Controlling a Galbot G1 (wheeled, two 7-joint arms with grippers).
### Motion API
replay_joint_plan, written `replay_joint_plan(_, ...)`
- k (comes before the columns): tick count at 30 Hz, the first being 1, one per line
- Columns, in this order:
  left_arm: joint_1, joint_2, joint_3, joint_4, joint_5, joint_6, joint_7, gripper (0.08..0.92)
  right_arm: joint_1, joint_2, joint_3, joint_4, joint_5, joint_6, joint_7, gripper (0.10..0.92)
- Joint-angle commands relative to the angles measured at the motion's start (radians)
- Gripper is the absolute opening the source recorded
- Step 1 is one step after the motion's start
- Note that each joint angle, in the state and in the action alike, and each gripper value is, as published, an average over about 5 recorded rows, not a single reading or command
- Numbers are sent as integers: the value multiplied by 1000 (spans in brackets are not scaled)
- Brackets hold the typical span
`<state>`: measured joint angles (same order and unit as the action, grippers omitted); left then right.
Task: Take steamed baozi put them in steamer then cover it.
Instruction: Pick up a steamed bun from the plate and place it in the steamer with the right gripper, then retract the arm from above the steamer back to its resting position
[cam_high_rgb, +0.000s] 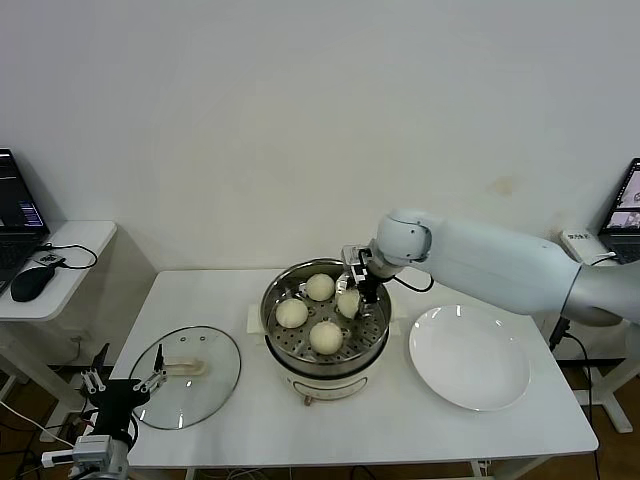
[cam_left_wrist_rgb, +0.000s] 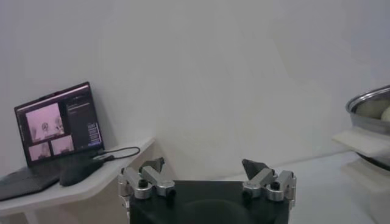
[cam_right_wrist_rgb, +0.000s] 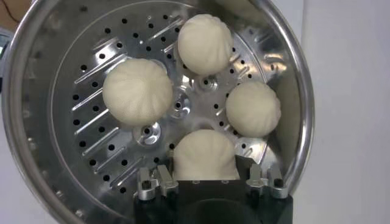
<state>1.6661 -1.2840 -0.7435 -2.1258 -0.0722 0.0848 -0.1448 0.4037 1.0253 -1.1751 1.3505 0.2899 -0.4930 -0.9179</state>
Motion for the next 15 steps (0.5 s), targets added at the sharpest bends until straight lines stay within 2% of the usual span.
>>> replay_joint_plan(1,1,3,-3,-6,-4,0,-1,823,21,-22,30,11,-9,5,-6,773)
replay_joint_plan(4,0,4,-3,-10,-6,1,-1,823,46,-73,60,64,21,2,0,814)
replay_joint_plan(8,-3,6,-1,-13,-8,3,-1,823,45,-180,131,203,101,-15,77,822)
replay_joint_plan(12,-6,11,4,-15,-9,8,-4,823,-36,-329,206,363,263,-36,379,823)
replay_joint_plan(15,-9,15,7,-13,-10,14,-10,823,-222,-468,339,477,332,0,611,823)
